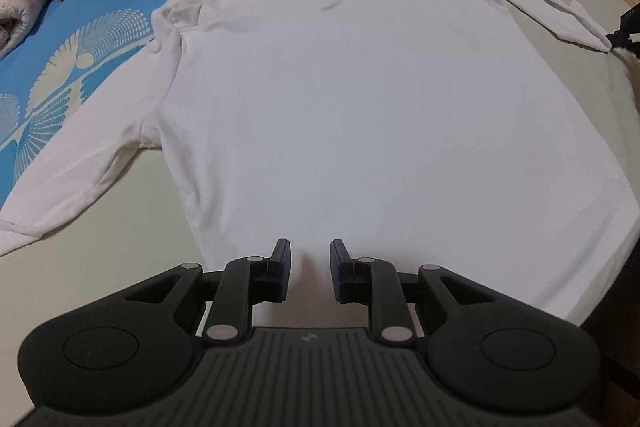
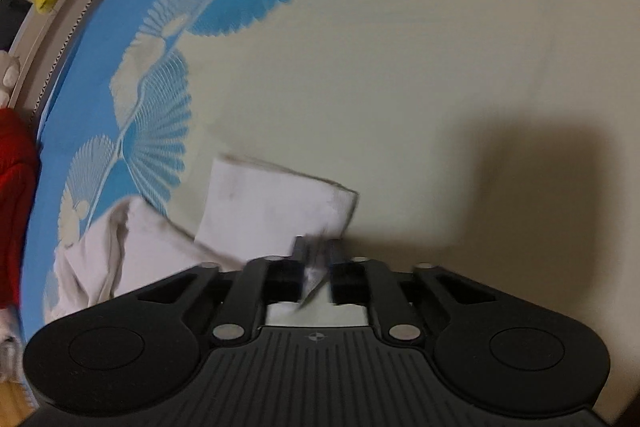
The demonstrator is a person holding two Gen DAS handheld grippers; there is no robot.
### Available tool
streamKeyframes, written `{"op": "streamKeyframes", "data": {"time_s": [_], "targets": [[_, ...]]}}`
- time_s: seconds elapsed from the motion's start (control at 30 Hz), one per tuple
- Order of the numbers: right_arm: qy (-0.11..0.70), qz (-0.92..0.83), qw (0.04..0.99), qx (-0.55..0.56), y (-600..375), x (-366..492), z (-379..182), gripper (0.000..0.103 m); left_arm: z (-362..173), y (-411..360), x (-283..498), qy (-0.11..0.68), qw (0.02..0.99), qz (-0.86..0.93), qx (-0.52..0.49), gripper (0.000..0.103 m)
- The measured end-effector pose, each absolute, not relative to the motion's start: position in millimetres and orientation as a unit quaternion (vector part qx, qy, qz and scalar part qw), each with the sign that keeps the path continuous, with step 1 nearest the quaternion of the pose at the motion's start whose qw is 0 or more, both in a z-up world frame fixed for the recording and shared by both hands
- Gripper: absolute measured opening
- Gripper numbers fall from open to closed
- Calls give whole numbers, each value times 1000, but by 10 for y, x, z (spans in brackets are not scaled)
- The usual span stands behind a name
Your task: Fold small clothes
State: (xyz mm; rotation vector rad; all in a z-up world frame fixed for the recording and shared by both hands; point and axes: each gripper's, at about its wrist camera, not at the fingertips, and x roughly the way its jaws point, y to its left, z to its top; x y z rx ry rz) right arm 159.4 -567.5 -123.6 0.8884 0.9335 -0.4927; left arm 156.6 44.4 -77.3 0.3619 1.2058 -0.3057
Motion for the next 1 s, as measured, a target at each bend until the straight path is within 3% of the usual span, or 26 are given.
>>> {"op": "streamKeyframes", "data": {"time_s": [0.27, 0.4, 0.43, 0.47, 0.5, 0.73, 0.8, 0.9, 1.0], "targets": [[295, -234, 864, 335, -5984, 2177, -688, 0, -847, 326, 1748, 562, 799, -129, 172, 23], [368, -244, 825, 354, -6093, 2059, -636, 2, -877, 300, 1789, 564, 797, -129, 176, 23], [400, -240, 806, 364, -6102, 1996, -704, 14, -881, 294, 1798, 563, 796, -129, 180, 23], [431, -239, 786, 373, -6100, 1927, -792, 33, -881, 288, 1811, 563, 796, -129, 182, 23], [448, -235, 772, 386, -6090, 1874, -884, 37, -878, 283, 1828, 562, 797, -128, 182, 23], [486, -232, 760, 364, -5886, 1813, -1125, 36, -818, 161, 1877, 552, 803, -136, 179, 23], [475, -229, 772, 356, -5829, 1880, -1118, 11, -824, 114, 1868, 551, 802, -139, 181, 23], [451, -230, 786, 354, -5805, 2016, -1083, 5, -832, 77, 1859, 550, 803, -140, 183, 23], [356, -209, 836, 361, -5920, 2148, -761, 5, -838, 76, 1868, 550, 803, -137, 181, 23]]}}
